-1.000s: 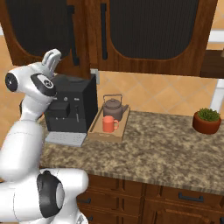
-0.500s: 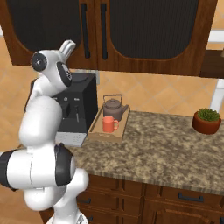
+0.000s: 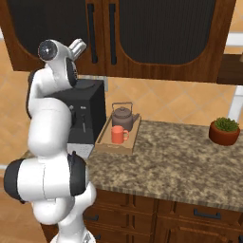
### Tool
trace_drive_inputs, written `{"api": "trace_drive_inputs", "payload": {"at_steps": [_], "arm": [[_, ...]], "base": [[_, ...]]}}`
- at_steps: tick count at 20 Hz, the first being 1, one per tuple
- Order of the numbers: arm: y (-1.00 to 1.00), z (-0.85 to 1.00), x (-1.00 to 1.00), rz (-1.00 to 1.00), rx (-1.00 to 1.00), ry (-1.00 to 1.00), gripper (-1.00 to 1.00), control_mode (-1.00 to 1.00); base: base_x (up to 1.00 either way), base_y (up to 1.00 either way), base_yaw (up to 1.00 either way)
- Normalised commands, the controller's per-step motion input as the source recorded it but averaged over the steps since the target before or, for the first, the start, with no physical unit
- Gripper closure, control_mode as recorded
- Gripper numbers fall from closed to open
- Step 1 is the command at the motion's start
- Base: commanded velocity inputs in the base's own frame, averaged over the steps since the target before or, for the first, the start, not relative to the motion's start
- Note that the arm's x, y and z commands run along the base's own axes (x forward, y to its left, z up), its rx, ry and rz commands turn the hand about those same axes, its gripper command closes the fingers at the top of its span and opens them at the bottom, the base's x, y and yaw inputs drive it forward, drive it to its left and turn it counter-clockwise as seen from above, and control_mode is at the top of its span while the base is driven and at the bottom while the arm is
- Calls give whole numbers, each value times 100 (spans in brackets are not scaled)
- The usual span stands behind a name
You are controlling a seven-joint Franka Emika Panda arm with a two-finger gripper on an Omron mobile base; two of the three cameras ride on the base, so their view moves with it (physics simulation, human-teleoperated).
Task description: Pick the kettle from the counter and place it on the tray. Then pick the mug from the cabinet and place it on the tray. Then close the cabinet doors.
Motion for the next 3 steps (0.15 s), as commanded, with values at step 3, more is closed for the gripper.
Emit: {"api": "trace_drive_inputs", "payload": {"at_steps": [3], "arm": [[0, -31, 58, 1, 0, 9, -100, -100]], "base": [[0, 0, 0]]}}
